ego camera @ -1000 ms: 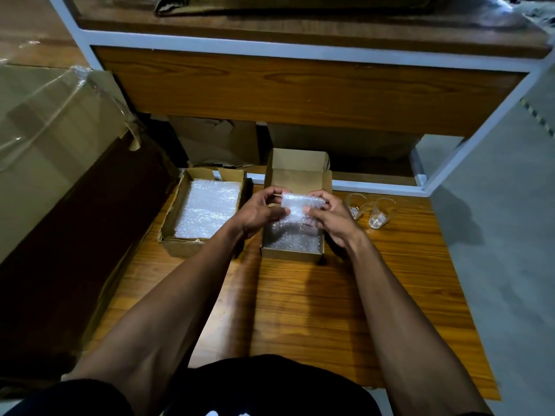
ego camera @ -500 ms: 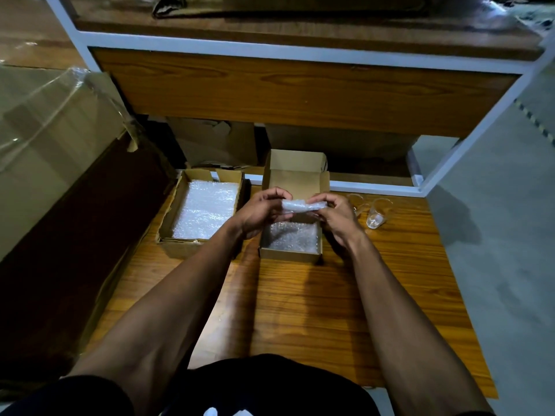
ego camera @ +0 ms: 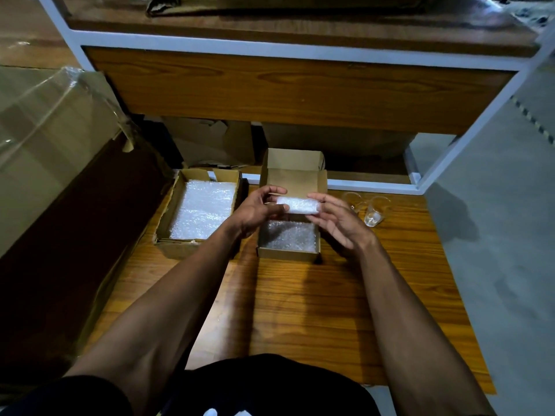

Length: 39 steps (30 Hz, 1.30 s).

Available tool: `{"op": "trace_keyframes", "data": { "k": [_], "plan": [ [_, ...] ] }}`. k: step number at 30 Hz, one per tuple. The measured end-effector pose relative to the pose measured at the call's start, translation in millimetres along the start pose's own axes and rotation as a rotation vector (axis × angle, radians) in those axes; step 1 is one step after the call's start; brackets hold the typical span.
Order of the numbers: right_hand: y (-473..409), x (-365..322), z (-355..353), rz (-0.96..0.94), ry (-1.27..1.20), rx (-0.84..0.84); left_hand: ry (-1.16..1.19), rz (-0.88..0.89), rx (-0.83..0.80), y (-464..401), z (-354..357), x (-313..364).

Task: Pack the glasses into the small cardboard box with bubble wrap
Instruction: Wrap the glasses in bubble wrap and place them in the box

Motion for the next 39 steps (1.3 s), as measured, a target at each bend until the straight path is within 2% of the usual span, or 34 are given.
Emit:
{"op": "trace_keyframes", "data": {
  "k": [5,12,18,21,27,33,39],
  "plan": [
    [-2,0,-4,-0.045,0.155,0.181,-0.023,0.013,-0.043,-5,9,-2],
    [-1,-8,-24,-0.122,0.277,0.37,0.03,0.014,-0.002,-11,25,-4],
    [15,-22,-49,-0.209,0.504,0.681,-0.033,0.063,0.072,-22,57,5],
    [21,-28,-64,-0.243,0.593,0.791,-0.136,0.12,0.072,-38,71,2],
    [27,-40,-93,-0.234,0.748,0.899,-0.45,0.293,0.064,-69,100,9],
    [25,-47,-104,-0.221,0.889,0.973,-0.567,0.337,0.077,-89,117,10],
    [13,-45,-111,-0.214,0.888,0.967,-0.624,0.348,0.11,-102,127,9]
  ]
}}
Point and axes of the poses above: each hand's wrist, its own y-axis away from the middle knuckle, its own z-axis out of the palm, x = y × z, the point moved 5 cm from there along -y, towards the middle knuckle, and after that the axes turned 13 degrees about z, right-handed, at the moved point
